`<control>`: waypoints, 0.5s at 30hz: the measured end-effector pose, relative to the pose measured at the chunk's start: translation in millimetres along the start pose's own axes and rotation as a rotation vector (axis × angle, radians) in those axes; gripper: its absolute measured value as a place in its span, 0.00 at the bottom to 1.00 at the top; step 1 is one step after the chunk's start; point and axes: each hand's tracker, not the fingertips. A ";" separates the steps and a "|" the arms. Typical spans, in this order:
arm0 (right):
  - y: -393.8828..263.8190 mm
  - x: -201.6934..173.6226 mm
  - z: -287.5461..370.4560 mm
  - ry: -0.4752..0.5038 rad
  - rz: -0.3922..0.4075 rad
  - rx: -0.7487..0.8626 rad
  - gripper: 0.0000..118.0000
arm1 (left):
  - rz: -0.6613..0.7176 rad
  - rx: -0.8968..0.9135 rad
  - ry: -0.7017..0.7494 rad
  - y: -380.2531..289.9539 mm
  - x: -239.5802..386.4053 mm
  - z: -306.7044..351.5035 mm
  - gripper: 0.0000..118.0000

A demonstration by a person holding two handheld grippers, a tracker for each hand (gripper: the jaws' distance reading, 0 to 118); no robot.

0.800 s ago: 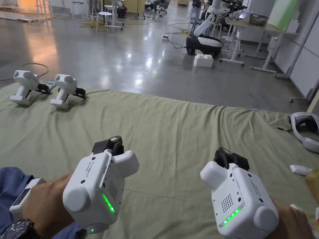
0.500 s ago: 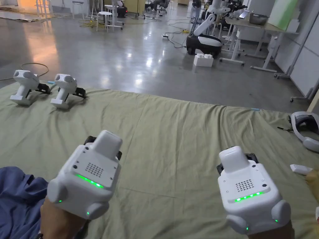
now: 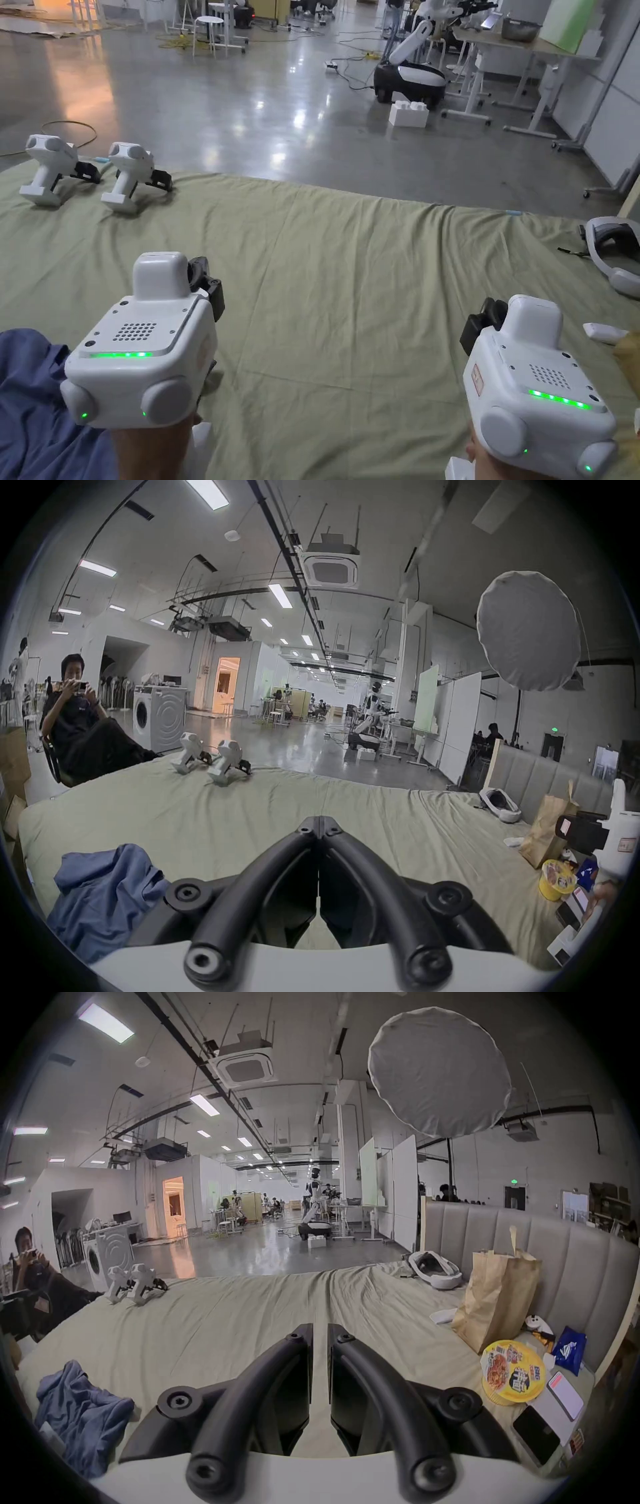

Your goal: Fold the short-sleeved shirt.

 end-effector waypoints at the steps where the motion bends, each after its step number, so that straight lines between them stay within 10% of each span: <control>1: 0.1 -0.8 -0.5 0.001 0.015 -0.001 0.10 | 0.001 -0.008 0.002 0.6 -2.7 0.4 0.02; 15: -33.6 -22.7 -12.0 0.095 0.133 -0.108 0.10 | -0.113 -0.445 0.012 -20.1 -119.5 21.6 0.02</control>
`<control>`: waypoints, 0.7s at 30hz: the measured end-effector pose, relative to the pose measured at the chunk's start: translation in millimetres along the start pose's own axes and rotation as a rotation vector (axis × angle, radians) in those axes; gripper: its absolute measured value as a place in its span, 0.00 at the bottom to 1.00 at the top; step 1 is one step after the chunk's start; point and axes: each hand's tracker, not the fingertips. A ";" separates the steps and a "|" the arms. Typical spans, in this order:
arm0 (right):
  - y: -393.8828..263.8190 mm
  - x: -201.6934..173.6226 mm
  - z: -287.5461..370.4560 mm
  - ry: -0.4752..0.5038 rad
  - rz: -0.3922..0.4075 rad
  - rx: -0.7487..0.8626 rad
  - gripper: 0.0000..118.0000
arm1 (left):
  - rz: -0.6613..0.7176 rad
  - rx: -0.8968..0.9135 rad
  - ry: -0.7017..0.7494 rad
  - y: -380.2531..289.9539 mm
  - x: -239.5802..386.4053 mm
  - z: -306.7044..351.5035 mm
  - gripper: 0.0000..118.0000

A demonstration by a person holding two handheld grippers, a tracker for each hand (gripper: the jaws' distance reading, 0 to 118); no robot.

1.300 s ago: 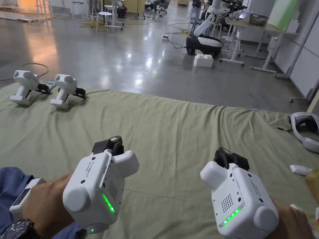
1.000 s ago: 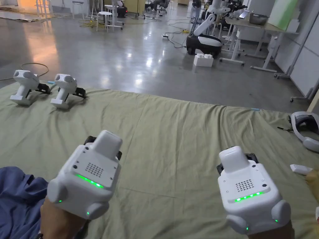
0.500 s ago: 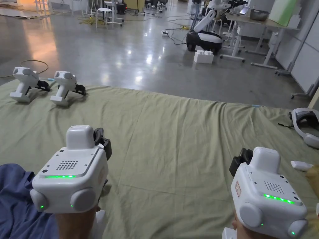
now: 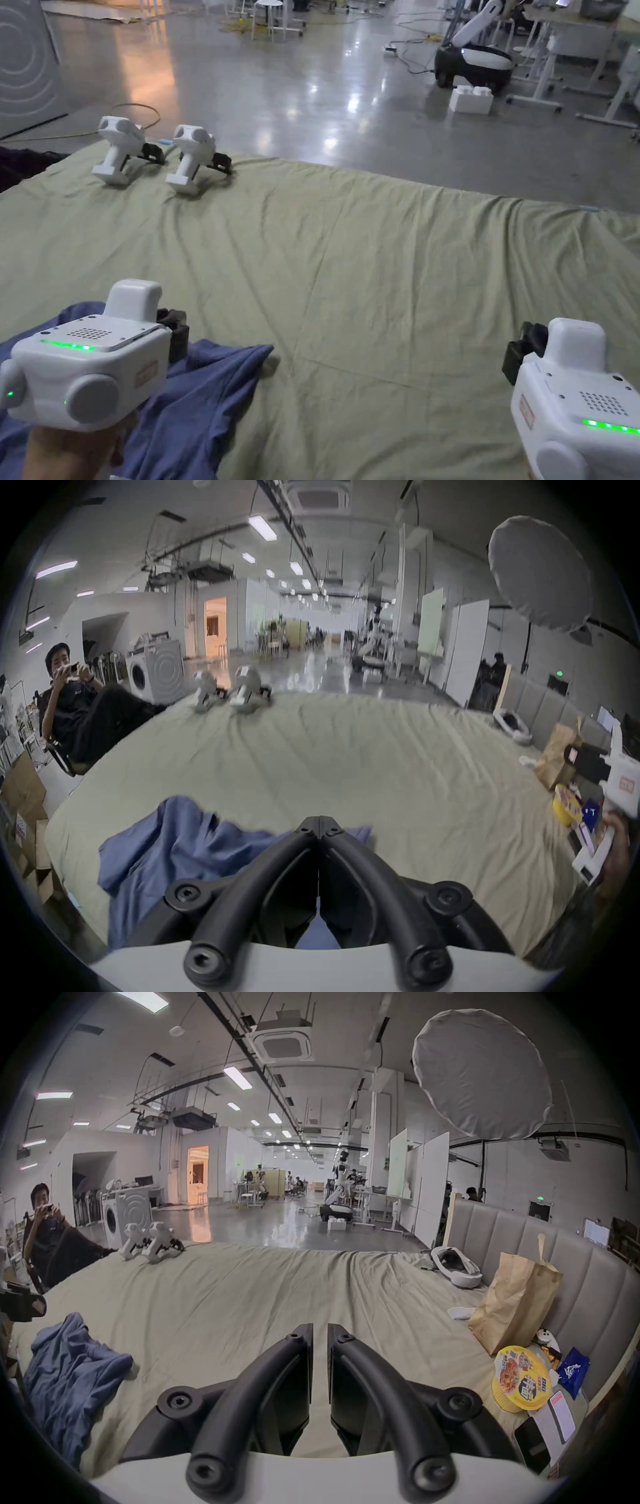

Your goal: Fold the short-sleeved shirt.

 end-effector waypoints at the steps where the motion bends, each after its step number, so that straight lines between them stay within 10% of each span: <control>1: -2.6 -1.8 -1.6 0.004 0.004 -0.009 0.10 | 0.000 -0.048 0.001 -3.9 -11.2 -2.8 0.02; 8: -21.3 -20.0 -13.6 0.038 0.046 -0.081 0.10 | -0.071 -0.399 0.037 -39.1 -65.0 -38.4 0.02; 13: -33.2 -30.3 -17.3 0.054 0.069 -0.121 0.10 | 0.123 -0.507 -0.013 -51.7 -80.5 -55.2 0.06; 19: -42.6 -37.3 -18.6 0.064 0.102 -0.152 0.10 | 0.038 -0.513 0.052 -58.4 -81.6 -64.3 0.61; 21: -44.0 -37.6 -19.7 0.065 0.109 -0.158 0.10 | 0.015 -0.526 0.045 -70.0 -86.8 -76.8 0.66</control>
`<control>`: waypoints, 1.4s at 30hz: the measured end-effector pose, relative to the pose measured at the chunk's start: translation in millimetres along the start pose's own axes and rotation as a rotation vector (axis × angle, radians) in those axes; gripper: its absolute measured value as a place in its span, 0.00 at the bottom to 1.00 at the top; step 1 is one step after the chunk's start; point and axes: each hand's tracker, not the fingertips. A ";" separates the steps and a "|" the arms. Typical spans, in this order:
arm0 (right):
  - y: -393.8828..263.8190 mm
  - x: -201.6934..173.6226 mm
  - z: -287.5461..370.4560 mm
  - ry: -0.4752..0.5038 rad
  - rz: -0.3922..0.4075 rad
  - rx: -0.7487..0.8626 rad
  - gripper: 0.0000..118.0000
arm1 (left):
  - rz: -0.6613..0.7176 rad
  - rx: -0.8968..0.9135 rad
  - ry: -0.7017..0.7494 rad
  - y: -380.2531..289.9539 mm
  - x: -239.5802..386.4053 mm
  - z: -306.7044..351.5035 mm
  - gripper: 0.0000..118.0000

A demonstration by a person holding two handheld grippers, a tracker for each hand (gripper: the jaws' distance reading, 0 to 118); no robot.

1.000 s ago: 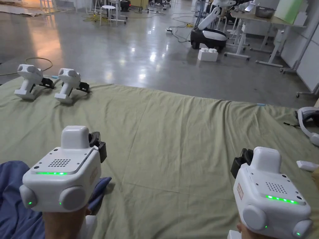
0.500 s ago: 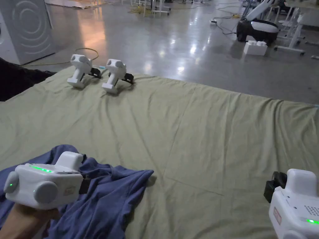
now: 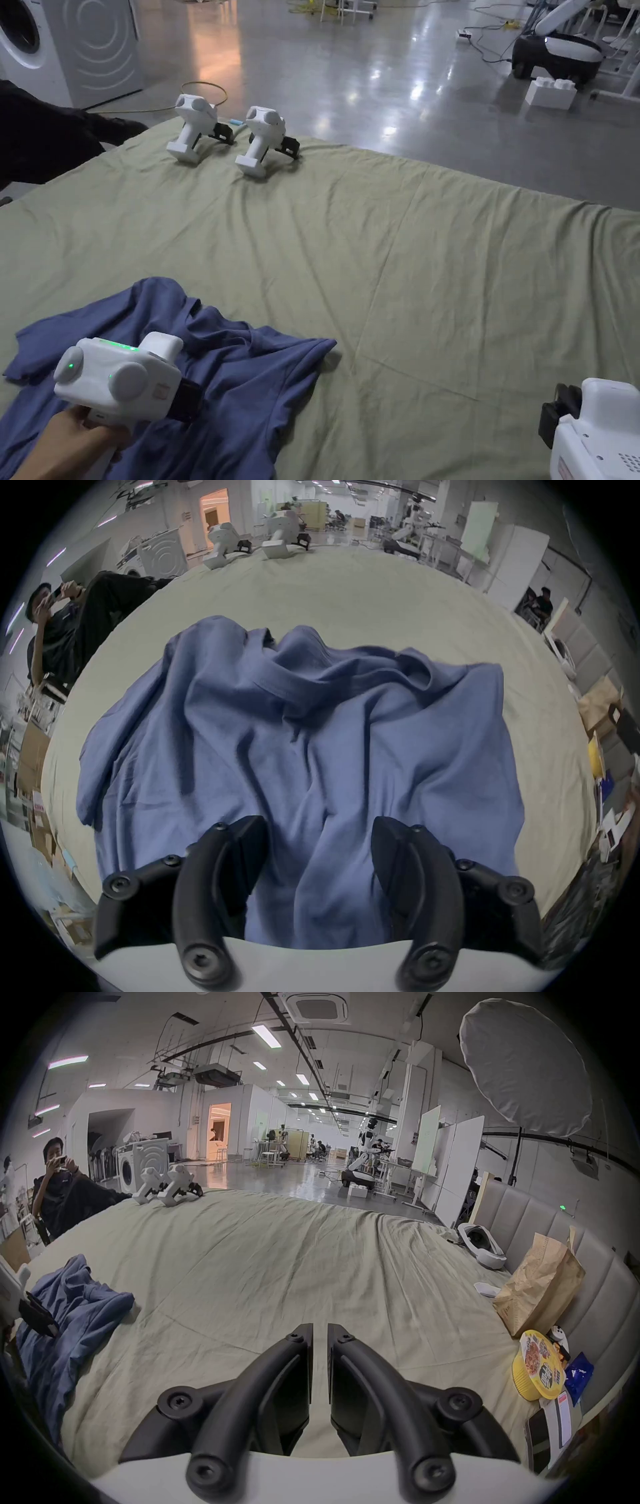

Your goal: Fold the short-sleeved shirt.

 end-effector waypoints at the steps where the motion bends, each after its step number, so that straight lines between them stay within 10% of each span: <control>1: -0.1 0.2 -0.5 0.000 0.000 -0.002 0.10 | -0.030 -0.024 -0.027 -2.1 2.5 -14.8 0.69; 9: 0.2 0.7 -2.6 0.004 -0.007 -0.009 0.10 | -0.004 -0.034 -0.049 -2.8 15.1 -9.1 0.89; 29: -8.0 11.7 -1.1 0.006 -0.031 -0.032 0.10 | 0.040 0.007 0.015 -14.6 22.7 -12.3 0.87; 32: -9.7 12.8 -0.9 0.007 -0.031 -0.037 0.10 | 0.039 0.019 0.039 -14.3 7.7 -24.1 0.74; 37: -11.5 12.6 -1.4 0.011 -0.046 -0.045 0.10 | -0.074 0.044 0.104 -31.0 47.5 15.5 0.15; 42: -11.4 9.2 2.1 0.019 -0.064 -0.049 0.10 | -0.108 0.057 0.125 -32.0 37.9 -9.0 0.07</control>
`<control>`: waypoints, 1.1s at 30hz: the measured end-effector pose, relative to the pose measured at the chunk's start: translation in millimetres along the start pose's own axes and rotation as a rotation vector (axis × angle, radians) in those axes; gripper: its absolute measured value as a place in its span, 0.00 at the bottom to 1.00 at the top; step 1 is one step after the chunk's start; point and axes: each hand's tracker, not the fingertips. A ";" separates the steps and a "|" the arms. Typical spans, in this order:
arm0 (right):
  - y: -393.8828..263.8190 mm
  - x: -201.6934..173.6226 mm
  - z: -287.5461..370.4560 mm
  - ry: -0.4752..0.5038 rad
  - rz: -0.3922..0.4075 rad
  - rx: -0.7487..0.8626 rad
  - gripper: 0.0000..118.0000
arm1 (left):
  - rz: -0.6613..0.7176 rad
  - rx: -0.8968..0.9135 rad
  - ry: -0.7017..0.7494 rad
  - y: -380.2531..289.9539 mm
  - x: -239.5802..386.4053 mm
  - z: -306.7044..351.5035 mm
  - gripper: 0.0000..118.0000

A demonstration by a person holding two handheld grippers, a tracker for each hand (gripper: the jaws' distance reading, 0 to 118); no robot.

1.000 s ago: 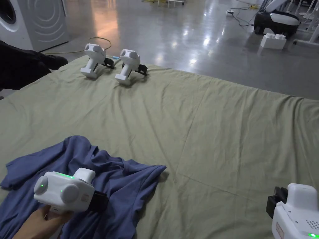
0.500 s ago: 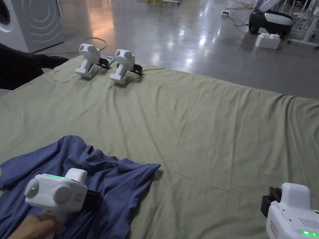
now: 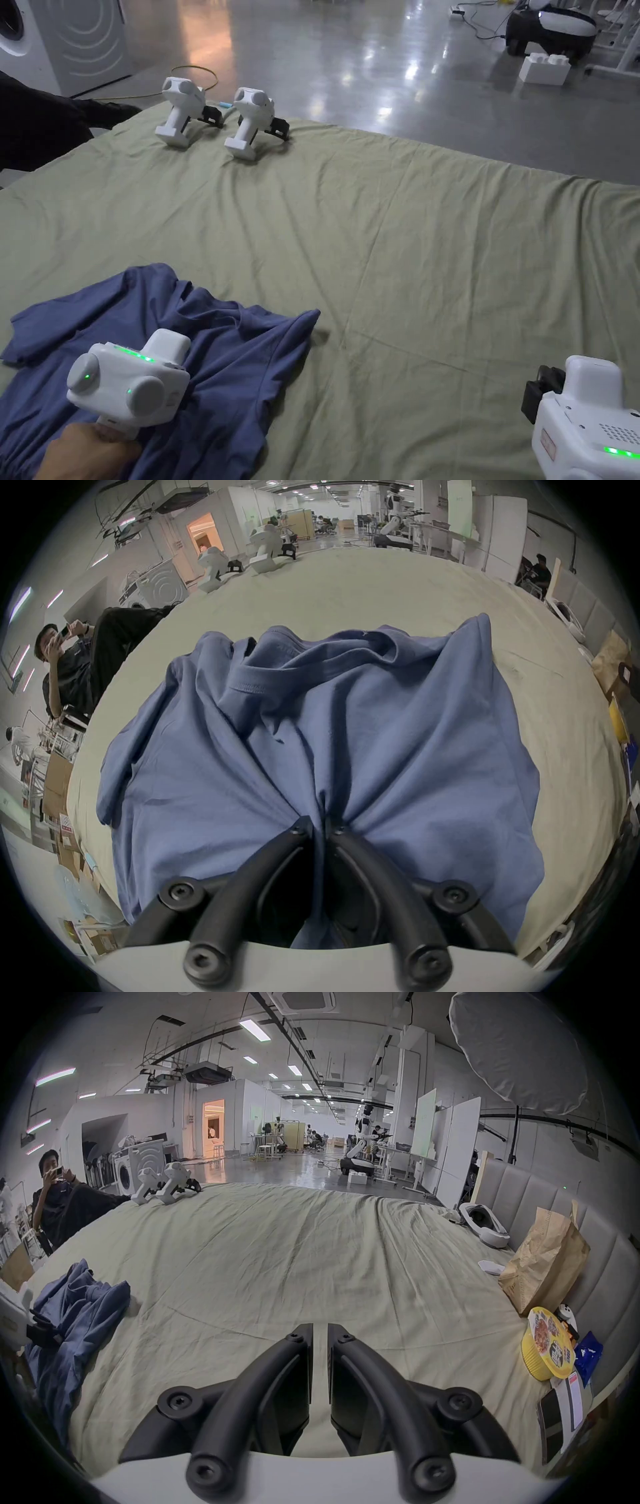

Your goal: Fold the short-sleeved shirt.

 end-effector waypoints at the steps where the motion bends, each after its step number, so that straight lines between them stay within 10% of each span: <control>1: -0.2 -0.1 0.9 0.002 -0.001 0.001 0.10 | 0.016 0.008 -0.010 1.3 0.6 13.7 0.07; 8: -2.2 6.9 2.5 0.000 0.005 -0.004 0.10 | 0.258 -0.043 -0.053 4.9 -10.3 17.3 0.07; 33: 26.7 67.2 31.3 -0.053 -0.124 0.101 0.10 | 0.196 0.529 -0.202 95.1 -14.5 167.7 0.06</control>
